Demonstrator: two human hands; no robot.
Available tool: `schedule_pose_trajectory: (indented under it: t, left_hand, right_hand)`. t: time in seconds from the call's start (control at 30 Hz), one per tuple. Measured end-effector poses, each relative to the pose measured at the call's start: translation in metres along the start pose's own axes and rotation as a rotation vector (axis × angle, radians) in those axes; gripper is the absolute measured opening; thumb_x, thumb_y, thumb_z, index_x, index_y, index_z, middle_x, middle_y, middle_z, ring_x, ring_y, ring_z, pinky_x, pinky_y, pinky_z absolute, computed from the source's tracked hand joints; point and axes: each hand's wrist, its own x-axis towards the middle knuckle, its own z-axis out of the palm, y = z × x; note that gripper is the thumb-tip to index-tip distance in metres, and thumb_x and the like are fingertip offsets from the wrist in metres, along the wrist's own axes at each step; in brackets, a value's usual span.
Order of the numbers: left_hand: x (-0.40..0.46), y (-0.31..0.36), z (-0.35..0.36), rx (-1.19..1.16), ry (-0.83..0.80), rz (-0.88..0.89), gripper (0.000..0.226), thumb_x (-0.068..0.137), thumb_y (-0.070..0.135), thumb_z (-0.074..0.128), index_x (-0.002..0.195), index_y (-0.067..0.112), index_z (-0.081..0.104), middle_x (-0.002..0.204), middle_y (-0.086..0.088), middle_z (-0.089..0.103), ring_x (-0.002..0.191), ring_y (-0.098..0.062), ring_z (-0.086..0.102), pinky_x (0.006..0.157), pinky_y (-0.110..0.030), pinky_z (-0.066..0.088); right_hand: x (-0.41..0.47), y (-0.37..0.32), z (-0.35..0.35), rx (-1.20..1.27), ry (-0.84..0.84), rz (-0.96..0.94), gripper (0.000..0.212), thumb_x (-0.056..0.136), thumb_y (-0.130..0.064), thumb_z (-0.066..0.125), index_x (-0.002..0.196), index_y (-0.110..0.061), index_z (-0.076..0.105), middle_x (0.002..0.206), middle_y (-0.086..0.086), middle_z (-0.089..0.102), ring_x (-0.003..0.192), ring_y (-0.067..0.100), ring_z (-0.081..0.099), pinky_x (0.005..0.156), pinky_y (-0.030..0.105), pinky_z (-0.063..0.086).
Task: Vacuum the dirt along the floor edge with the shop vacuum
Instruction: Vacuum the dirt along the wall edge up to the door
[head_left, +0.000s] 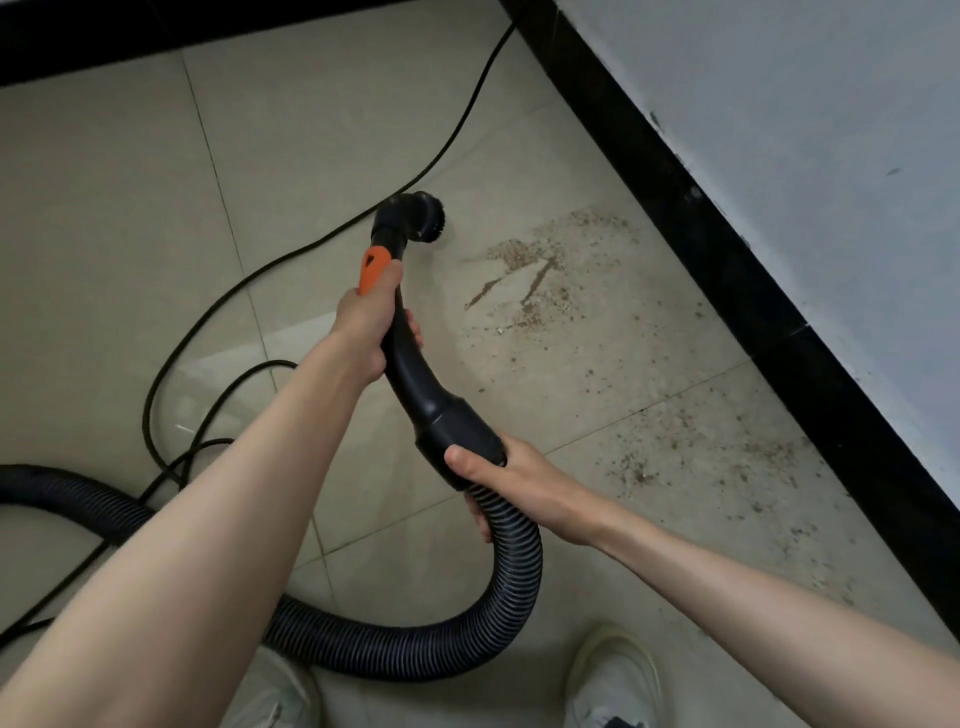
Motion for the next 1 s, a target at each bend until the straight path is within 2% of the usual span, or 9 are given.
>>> schedule_pose_trajectory:
  t: [0.07,0.13,0.2,0.27,0.37,0.47,0.67,0.93,1.0]
  left_hand:
    - [-0.001,-0.008,0.005,0.026,-0.024,-0.003,0.039,0.09,0.039,0.057,0.114,0.011,0.047,0.061,-0.004,0.048,0.044,-0.016,0.047,0.047,-0.023,0.048]
    - [-0.004,-0.019,0.013,0.049,-0.041,-0.001,0.037,0.091,0.042,0.055,0.11,0.01,0.047,0.063,-0.005,0.047,0.045,-0.017,0.047,0.047,-0.023,0.047]
    - [-0.006,-0.029,0.021,0.056,-0.06,0.003,0.039,0.092,0.046,0.053,0.108,0.01,0.046,0.066,-0.006,0.046,0.046,-0.017,0.046,0.046,-0.023,0.047]
    - [-0.007,-0.036,0.026,0.062,-0.059,-0.001,0.043,0.093,0.047,0.052,0.111,0.009,0.045,0.068,-0.007,0.046,0.047,-0.017,0.046,0.045,-0.023,0.047]
    - [-0.005,-0.038,0.031,0.077,-0.037,0.009,0.048,0.093,0.047,0.05,0.119,0.007,0.043,0.072,-0.008,0.046,0.05,-0.019,0.047,0.043,-0.023,0.048]
    - [-0.002,-0.037,0.038,0.108,-0.012,0.047,0.047,0.095,0.048,0.047,0.117,0.007,0.043,0.073,-0.009,0.047,0.052,-0.019,0.047,0.043,-0.023,0.048]
    - [0.005,-0.032,0.054,0.128,-0.068,0.021,0.038,0.094,0.05,0.046,0.089,0.012,0.044,0.072,-0.009,0.047,0.054,-0.021,0.048,0.048,-0.027,0.049]
    - [0.013,-0.027,0.084,0.159,-0.128,0.01,0.039,0.095,0.049,0.045,0.088,0.011,0.043,0.071,-0.009,0.047,0.051,-0.02,0.049,0.047,-0.028,0.049]
    - [0.015,-0.025,0.093,0.182,-0.133,0.02,0.04,0.095,0.05,0.045,0.095,0.009,0.045,0.073,-0.01,0.048,0.052,-0.021,0.05,0.046,-0.028,0.049]
  right_hand:
    - [0.001,0.0,0.0,0.085,0.06,0.035,0.044,0.079,-0.048,0.063,0.103,-0.013,0.048,0.078,0.008,0.059,0.053,0.018,0.058,0.048,0.031,0.051]
    - [0.003,-0.003,0.0,0.125,0.116,0.039,0.031,0.089,-0.041,0.062,0.102,-0.015,0.051,0.085,0.009,0.059,0.058,0.02,0.06,0.045,0.03,0.051]
    - [0.004,-0.005,0.001,0.081,0.181,0.057,0.019,0.097,-0.036,0.053,0.092,-0.017,0.053,0.08,0.008,0.056,0.056,0.02,0.057,0.043,0.03,0.051]
    - [0.005,0.0,0.002,0.002,0.229,0.08,0.025,0.098,-0.039,0.049,0.085,-0.018,0.053,0.076,0.006,0.055,0.058,0.02,0.056,0.051,0.035,0.051]
    - [0.006,0.006,0.0,-0.104,0.283,0.063,0.03,0.092,-0.051,0.055,0.083,-0.023,0.057,0.077,-0.001,0.062,0.068,0.017,0.06,0.066,0.04,0.051]
    - [0.008,0.003,-0.004,-0.217,0.349,0.026,0.029,0.088,-0.052,0.06,0.081,-0.024,0.055,0.077,-0.006,0.061,0.07,0.013,0.06,0.066,0.03,0.047]
    - [0.01,0.001,-0.009,-0.381,0.486,0.01,0.033,0.084,-0.056,0.053,0.078,-0.023,0.053,0.076,0.001,0.066,0.073,0.023,0.064,0.07,0.042,0.052]
    - [0.013,-0.002,-0.037,-0.413,0.56,0.016,0.035,0.08,-0.057,0.053,0.073,-0.023,0.053,0.074,0.003,0.066,0.071,0.026,0.064,0.068,0.043,0.055]
    - [0.013,-0.003,-0.044,-0.385,0.579,0.007,0.038,0.077,-0.059,0.053,0.074,-0.021,0.056,0.074,0.003,0.067,0.069,0.025,0.065,0.067,0.044,0.056]
